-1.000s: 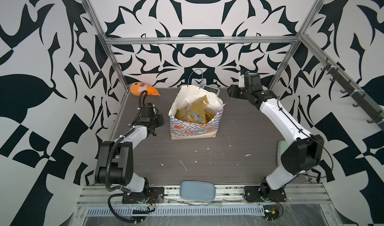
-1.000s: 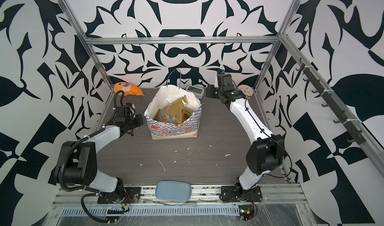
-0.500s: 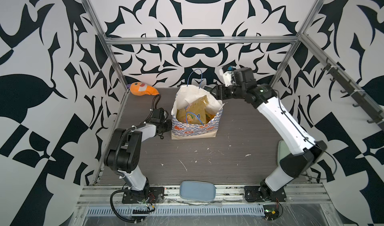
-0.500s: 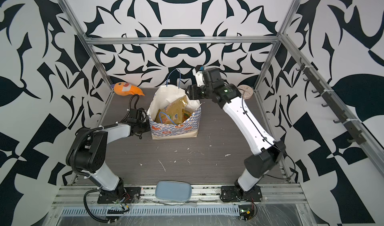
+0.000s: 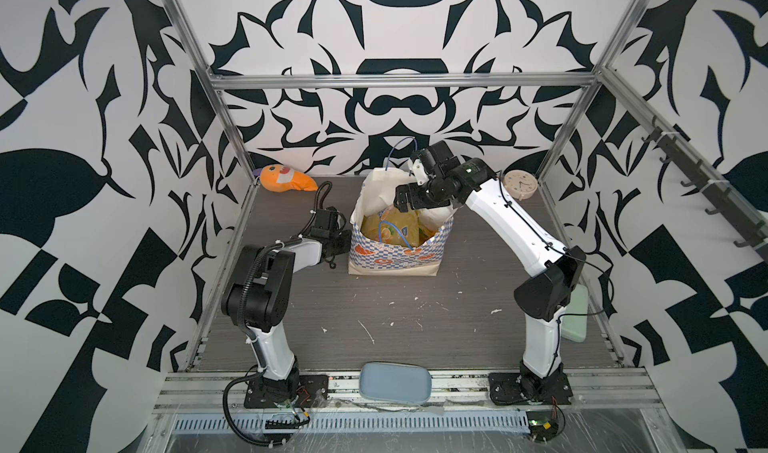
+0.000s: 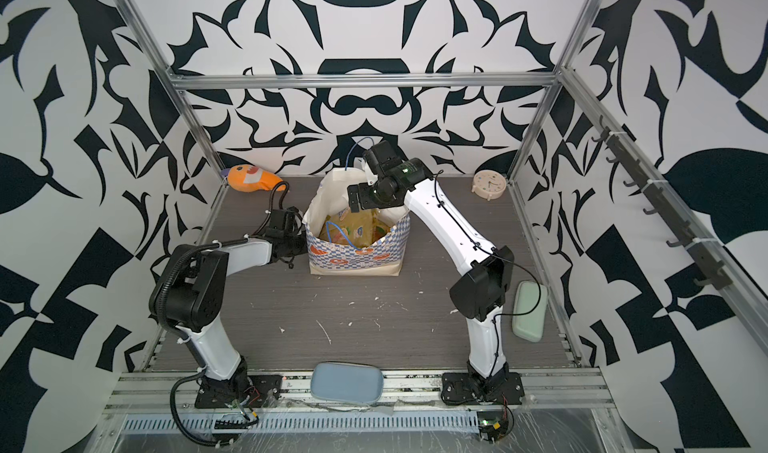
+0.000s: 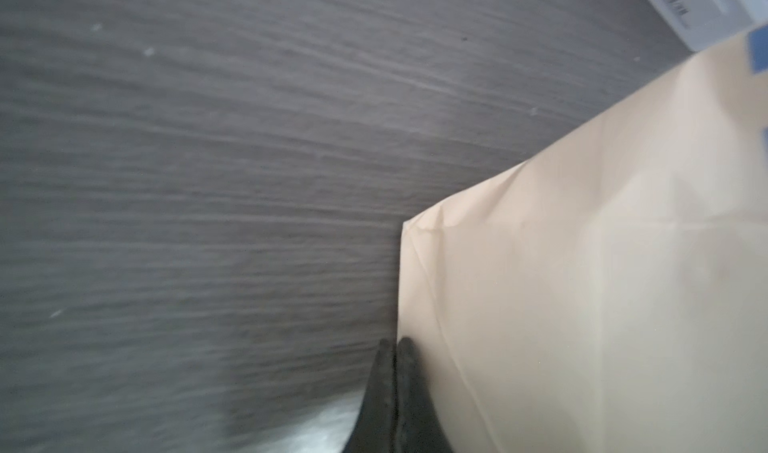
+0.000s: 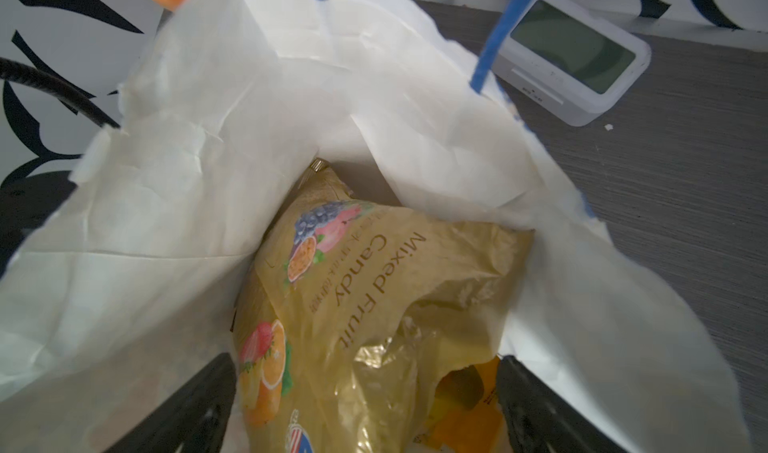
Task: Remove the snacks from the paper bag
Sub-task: 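Move the right gripper above the bag opening while the left gripper draws back, then grip the bag's near rim with the left gripper while the right gripper lowers inside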
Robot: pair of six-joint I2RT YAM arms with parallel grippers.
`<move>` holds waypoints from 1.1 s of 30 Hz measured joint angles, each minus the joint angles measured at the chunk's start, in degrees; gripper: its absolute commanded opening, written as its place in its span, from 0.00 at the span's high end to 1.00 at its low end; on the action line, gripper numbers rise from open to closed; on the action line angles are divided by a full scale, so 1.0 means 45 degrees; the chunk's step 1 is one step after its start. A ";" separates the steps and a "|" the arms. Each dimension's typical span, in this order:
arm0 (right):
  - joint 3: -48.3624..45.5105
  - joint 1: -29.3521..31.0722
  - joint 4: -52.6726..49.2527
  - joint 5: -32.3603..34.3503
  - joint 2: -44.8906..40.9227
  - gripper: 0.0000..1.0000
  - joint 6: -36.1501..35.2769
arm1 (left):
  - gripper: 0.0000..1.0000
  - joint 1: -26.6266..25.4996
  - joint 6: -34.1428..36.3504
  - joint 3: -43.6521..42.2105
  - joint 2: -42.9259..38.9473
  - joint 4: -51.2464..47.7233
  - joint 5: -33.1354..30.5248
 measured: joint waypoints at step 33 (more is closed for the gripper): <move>-0.2424 -0.0005 0.0427 0.1195 -0.0971 0.13 0.0933 | 0.30 -0.0204 0.2385 -0.0811 -1.1215 -0.1175 0.0797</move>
